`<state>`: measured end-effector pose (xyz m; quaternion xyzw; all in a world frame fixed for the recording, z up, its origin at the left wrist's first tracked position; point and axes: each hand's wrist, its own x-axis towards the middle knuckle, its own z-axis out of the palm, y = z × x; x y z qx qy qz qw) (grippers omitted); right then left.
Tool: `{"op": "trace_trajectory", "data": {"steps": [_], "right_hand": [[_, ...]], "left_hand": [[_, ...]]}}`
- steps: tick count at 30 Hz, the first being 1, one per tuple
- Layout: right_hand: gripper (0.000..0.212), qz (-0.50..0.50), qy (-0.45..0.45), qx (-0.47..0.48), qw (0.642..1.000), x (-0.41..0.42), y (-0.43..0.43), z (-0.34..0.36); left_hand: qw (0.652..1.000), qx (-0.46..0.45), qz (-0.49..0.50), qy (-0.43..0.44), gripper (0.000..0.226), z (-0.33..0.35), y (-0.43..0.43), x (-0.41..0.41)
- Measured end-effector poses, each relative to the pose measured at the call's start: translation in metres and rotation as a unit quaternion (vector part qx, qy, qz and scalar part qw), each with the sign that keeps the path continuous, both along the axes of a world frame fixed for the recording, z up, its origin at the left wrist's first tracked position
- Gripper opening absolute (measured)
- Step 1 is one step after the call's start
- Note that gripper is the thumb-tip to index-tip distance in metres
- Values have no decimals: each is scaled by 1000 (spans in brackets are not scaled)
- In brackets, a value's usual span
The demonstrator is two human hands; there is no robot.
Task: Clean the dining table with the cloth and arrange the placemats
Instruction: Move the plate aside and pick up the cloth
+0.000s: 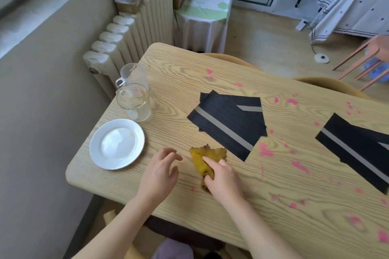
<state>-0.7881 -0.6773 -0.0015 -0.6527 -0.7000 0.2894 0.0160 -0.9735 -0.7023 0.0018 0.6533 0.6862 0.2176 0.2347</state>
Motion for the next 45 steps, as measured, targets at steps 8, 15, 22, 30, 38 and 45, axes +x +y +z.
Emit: {"op": "trace_trajectory", "data": {"steps": [8, 15, 22, 30, 38, 45], "right_hand": [[55, -118, -27, 11, 993, 59, -16, -6], [59, 87, 32, -1, 996, -33, -44, -5], [55, -31, 21, 0, 999, 39, -48, -10], [55, -222, -72, 40, 972, 120, -51, -11], [57, -38, -13, 19, 999, 41, -63, -7], [51, -192, -80, 22, 978, 131, -73, -4]], "left_hand": [[1000, 0, -3, 5, 26, 1, -13, 22], [1000, 12, 5, 0, 27, -2, -19, 12], [999, 17, -29, 8, 29, -4, -12, 24], [996, 33, -83, 2, 28, -5, -9, 50], [987, 53, -153, -8, 31, -4, -8, 76], [983, 58, -176, 0, 31, -6, -3, 83]]}}
